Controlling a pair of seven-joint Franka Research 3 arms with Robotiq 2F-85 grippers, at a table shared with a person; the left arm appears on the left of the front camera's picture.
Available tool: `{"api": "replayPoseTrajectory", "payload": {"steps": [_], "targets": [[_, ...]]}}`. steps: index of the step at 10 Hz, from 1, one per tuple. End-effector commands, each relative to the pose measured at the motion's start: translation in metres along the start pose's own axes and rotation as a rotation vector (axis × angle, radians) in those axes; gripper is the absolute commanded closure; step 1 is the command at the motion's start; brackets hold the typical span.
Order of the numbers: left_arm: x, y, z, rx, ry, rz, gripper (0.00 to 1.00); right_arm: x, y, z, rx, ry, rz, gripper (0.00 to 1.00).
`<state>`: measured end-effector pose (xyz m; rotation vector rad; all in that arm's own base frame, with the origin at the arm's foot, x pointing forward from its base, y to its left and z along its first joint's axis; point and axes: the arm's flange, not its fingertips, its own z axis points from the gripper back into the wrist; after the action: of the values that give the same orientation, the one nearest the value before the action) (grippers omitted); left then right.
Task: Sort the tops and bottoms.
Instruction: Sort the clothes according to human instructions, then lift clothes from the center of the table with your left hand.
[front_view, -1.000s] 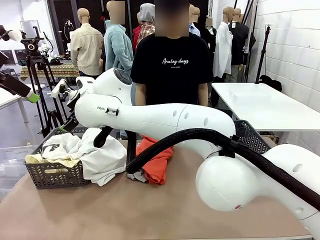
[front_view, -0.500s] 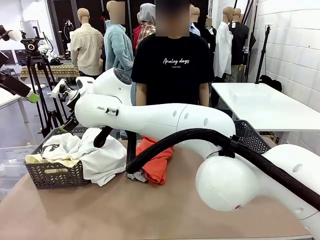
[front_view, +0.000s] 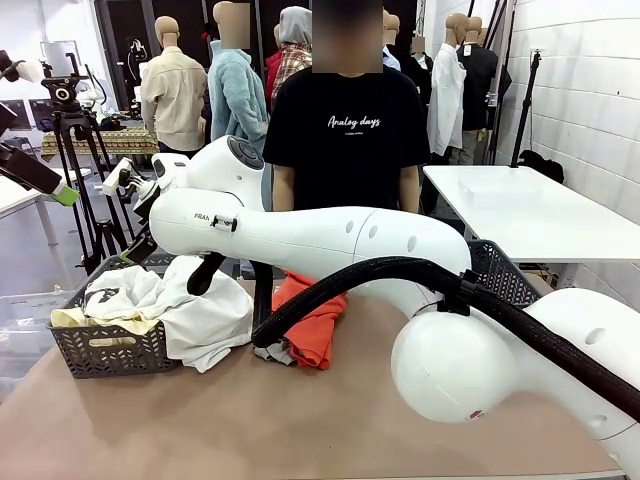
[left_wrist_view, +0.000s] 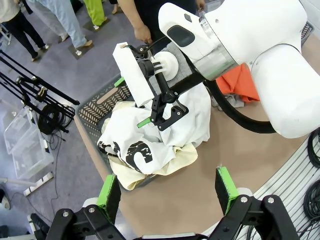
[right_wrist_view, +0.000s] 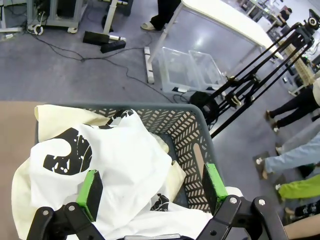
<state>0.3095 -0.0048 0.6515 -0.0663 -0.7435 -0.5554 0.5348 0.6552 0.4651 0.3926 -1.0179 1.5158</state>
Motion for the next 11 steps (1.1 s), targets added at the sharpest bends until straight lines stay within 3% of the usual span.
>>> {"api": "replayPoseTrajectory", "payload": {"steps": [1, 8, 11], "targets": [[0.003, 0.000, 0.001, 0.011, 0.004, 0.009, 0.01, 0.001, 0.000, 0.000, -0.010, 0.006, 0.013, 0.00], [0.003, 0.000, 0.001, 0.011, 0.004, 0.009, 0.01, 0.000, 0.000, 0.000, 0.000, 0.000, 0.000, 0.00], [0.003, 0.000, 0.001, 0.011, 0.004, 0.009, 0.01, 0.005, 0.017, 0.104, -0.094, -0.006, -0.041, 0.00]]}}
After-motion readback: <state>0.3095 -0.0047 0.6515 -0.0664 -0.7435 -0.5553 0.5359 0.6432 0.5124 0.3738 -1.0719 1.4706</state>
